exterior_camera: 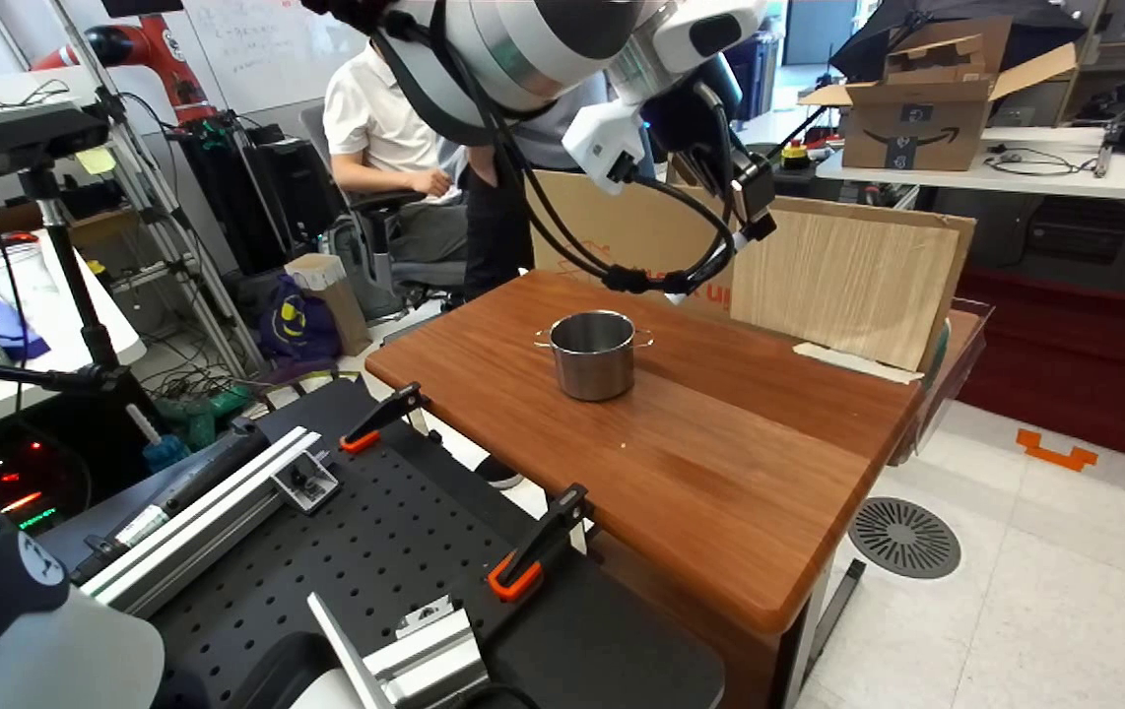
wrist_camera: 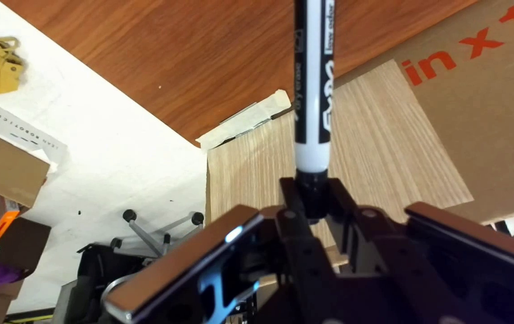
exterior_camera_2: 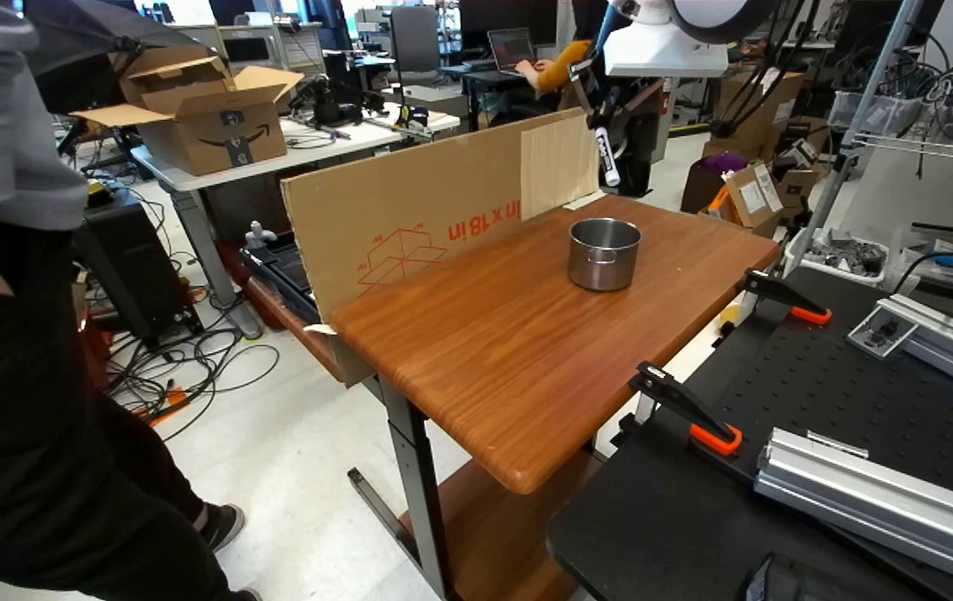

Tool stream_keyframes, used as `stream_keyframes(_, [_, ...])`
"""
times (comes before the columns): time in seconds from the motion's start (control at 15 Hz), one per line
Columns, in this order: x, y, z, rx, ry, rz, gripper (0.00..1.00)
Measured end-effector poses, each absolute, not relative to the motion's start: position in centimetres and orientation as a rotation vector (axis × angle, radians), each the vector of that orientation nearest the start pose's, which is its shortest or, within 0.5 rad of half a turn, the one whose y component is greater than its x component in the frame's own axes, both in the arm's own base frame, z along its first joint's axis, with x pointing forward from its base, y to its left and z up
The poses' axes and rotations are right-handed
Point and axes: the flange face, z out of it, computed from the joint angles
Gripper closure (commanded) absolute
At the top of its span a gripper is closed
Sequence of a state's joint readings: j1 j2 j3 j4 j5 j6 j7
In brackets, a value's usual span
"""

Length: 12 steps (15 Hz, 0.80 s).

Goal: Put the black marker inside the silver pot

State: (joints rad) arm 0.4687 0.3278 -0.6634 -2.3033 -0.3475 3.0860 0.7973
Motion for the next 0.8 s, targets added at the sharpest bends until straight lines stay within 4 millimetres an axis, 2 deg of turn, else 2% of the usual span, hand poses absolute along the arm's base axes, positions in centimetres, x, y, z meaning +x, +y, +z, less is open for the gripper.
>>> stream_keyframes(0.33, [55.5, -4.5, 28.5, -3.052, 0.832, -0.906, 0.95])
stream_keyframes(0.8, [54.0, -1.0, 27.0, -3.096, 0.735, -0.852, 0.95])
